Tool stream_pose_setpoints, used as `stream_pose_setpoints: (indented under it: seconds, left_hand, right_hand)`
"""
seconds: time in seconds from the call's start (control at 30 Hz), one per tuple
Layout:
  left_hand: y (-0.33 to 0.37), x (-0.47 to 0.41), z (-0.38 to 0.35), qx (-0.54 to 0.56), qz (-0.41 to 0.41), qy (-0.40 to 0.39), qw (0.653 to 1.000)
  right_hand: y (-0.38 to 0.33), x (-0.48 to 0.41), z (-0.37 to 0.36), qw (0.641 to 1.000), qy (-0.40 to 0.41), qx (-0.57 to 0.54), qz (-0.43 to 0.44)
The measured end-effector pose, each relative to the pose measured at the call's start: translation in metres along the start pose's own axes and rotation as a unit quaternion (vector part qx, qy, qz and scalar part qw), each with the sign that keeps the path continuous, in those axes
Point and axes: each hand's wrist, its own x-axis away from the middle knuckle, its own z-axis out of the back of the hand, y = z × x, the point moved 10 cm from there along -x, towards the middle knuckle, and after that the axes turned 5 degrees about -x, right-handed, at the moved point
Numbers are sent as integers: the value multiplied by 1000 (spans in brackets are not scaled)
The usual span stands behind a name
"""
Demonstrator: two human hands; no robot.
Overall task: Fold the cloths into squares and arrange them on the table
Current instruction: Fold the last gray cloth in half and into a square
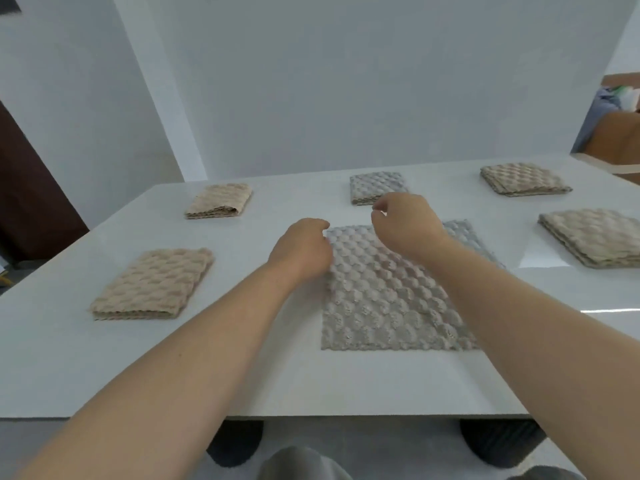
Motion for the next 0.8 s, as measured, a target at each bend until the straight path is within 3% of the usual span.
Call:
stream_pose_setpoints:
  seconds: [0.17, 0.4, 0.57, 0.8]
  left_hand:
    - [39, -25, -33, 28, 34, 10, 999]
    - [13, -46, -47, -90, 124, 64, 986]
    - [10, -53, -50, -124, 76, 85, 986]
    - [20, -41, -22, -7, 41, 155, 987]
  right_hand:
    - [104, -5, 59, 997, 36, 16, -60]
    - [182, -13, 59, 994, 18, 56, -89]
    - [188, -25, 44, 989, 3, 129, -69]
    - [173, -24, 59, 999, 26, 6, -23]
